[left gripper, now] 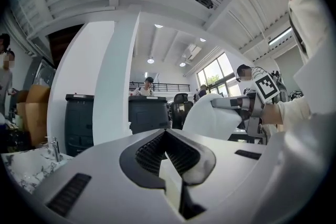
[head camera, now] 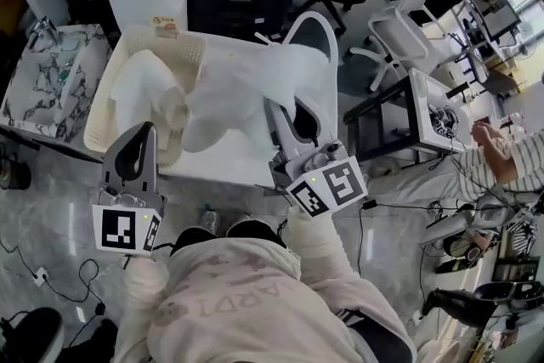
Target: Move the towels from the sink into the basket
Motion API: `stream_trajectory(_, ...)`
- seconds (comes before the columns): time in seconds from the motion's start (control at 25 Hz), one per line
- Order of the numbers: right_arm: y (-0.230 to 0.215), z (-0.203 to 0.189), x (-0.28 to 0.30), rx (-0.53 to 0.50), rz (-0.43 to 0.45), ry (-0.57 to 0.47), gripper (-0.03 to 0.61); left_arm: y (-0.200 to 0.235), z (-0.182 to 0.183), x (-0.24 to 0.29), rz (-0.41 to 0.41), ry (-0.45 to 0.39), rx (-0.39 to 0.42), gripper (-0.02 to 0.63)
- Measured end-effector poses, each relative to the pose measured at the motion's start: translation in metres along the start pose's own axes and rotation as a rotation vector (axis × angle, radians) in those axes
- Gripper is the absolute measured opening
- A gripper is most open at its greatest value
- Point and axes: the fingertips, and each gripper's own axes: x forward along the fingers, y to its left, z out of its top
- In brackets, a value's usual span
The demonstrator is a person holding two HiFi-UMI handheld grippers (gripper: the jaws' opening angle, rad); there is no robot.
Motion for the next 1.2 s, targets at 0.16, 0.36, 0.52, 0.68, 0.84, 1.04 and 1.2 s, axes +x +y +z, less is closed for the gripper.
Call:
stream_trajectory(0.16,0.01,0.012,0.017,-0.002,0.033,-0.024,0.077,0.011,0.002,-0.011,0.038,-0.002,0.001,0.005)
stream_trajectory(0.36,0.023,0.028,0.037,-0.009,0.083,-0.056,0.077,0.023,0.003,-0.023,0.078,-0.002,-0.001,0.005)
stream_trajectory(0.52,0.037,0.036,0.053,-0.02,0.126,-0.075,0.077,0.033,0.003,-0.034,0.113,-0.003,0.0,0.005)
stream_trajectory(0.68,0.052,0.043,0.068,-0.022,0.172,-0.092,0.077,0.042,0.004,-0.044,0.149,-0.005,-0.001,0.005)
stream_trajectory(0.84,0.069,0.043,0.083,-0.02,0.215,-0.094,0.078,0.052,0.002,-0.054,0.182,-0.005,-0.004,0.005)
stream_trajectory(1.04,0.088,0.04,0.095,-0.002,0.26,-0.095,0.078,0.061,0.0,-0.065,0.219,-0.003,-0.011,0.005)
stream_trajectory(1.2,0.101,0.035,0.107,0.015,0.292,-0.094,0.078,0.073,-0.001,-0.075,0.253,-0.001,-0.013,0.005)
